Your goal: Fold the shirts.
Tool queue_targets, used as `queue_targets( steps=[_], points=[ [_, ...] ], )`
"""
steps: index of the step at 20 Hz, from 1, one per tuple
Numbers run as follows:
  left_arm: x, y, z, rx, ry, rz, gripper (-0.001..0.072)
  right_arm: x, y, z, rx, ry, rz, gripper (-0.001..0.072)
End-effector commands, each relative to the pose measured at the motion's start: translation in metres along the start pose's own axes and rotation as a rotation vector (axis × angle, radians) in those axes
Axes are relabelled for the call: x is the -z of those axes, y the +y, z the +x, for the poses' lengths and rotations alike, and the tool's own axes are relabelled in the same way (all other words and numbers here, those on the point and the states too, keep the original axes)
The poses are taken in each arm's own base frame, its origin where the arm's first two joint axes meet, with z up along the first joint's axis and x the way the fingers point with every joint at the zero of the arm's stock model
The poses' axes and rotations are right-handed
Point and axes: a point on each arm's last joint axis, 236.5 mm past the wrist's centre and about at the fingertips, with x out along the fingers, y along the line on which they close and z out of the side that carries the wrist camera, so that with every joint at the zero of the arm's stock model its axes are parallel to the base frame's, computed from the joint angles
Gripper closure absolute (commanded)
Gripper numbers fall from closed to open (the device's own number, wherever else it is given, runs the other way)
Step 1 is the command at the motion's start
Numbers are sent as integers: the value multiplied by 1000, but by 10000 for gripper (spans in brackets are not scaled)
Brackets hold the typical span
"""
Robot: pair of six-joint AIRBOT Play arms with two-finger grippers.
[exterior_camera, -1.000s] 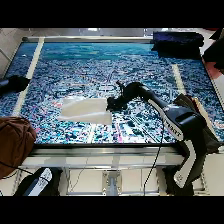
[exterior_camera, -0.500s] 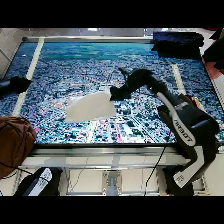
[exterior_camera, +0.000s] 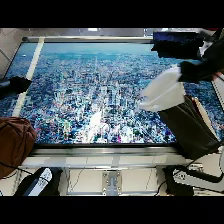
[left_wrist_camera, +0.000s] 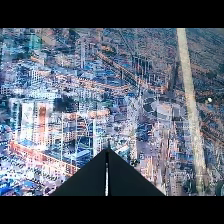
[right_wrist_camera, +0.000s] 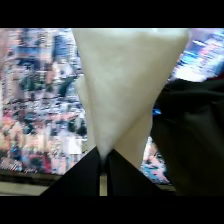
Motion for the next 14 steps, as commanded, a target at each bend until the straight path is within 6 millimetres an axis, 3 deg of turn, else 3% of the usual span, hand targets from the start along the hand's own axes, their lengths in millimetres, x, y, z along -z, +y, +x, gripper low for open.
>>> queue_targets(
  steps=[1, 3, 6, 7, 8, 9, 11, 14],
  points=[
    [0, 0, 0, 0, 1, -1, 696, 55, -92, -72, 223, -13, 232, 705],
    [0, 0, 0, 0, 1, -1, 697, 90, -122, -83, 276, -10, 308, 704],
    [0, 0, 0, 0, 1, -1, 697, 164, -159, -65, 359, 120, 451, 702],
    [0, 0, 0, 0, 1, -1, 697, 187, -167, -57, 376, 168, 499, 591],
    [0, 0, 0, 0, 1, 0, 697, 202, -173, -52, 386, 196, 541, 290],
    [0, 0, 0, 0, 1, -1, 697, 207, -177, -52, 389, 202, 570, 101],
    [1, 0, 0, 0, 2, -1, 697, 203, -181, -62, 404, 164, 588, 89],
    [1, 0, 0, 0, 2, -1, 696, 160, -178, -90, 405, -29, 532, 89]
  ],
)
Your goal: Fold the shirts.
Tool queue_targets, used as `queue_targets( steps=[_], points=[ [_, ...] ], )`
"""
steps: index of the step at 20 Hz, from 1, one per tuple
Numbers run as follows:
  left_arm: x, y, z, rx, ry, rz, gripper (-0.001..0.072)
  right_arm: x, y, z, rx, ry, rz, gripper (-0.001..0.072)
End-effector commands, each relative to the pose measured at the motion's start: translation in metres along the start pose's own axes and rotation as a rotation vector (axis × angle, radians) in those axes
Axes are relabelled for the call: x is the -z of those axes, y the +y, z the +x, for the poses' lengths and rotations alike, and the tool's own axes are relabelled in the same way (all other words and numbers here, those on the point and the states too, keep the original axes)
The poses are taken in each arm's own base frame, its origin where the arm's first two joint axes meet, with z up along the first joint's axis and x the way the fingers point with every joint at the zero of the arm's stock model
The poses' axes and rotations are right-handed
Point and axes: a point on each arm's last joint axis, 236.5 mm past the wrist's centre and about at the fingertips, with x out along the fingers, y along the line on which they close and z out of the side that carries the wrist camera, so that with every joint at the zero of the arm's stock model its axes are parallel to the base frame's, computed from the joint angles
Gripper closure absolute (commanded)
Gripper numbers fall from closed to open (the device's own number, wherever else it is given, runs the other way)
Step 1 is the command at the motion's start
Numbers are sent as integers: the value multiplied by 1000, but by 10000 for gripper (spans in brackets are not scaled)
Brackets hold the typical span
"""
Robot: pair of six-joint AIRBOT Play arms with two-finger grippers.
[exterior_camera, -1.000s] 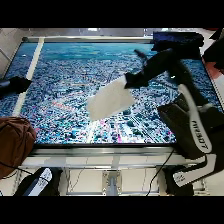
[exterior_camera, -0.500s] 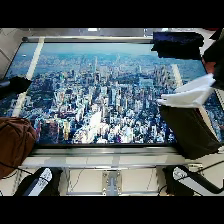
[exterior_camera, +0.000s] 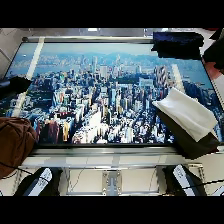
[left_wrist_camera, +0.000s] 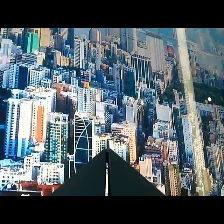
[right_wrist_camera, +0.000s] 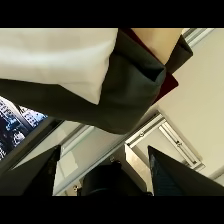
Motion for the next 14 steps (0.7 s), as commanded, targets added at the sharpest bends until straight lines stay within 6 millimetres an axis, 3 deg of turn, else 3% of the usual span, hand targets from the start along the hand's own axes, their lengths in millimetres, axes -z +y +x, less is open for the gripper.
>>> queue_targets(
  steps=[1, 4, 6, 14],
  points=[
    [0, 1, 0, -1, 0, -1, 696, -26, 9, -31, -57, -162, 3, 90],
    [0, 1, 0, -1, 0, -1, 696, -50, 33, -67, -155, -314, -27, 89],
    [0, 1, 0, -1, 0, -1, 697, -57, 34, -78, -159, -363, -29, 89],
    [0, 1, 0, -1, 0, -1, 696, -58, 42, -80, -199, -367, -4, 89]
  ],
)
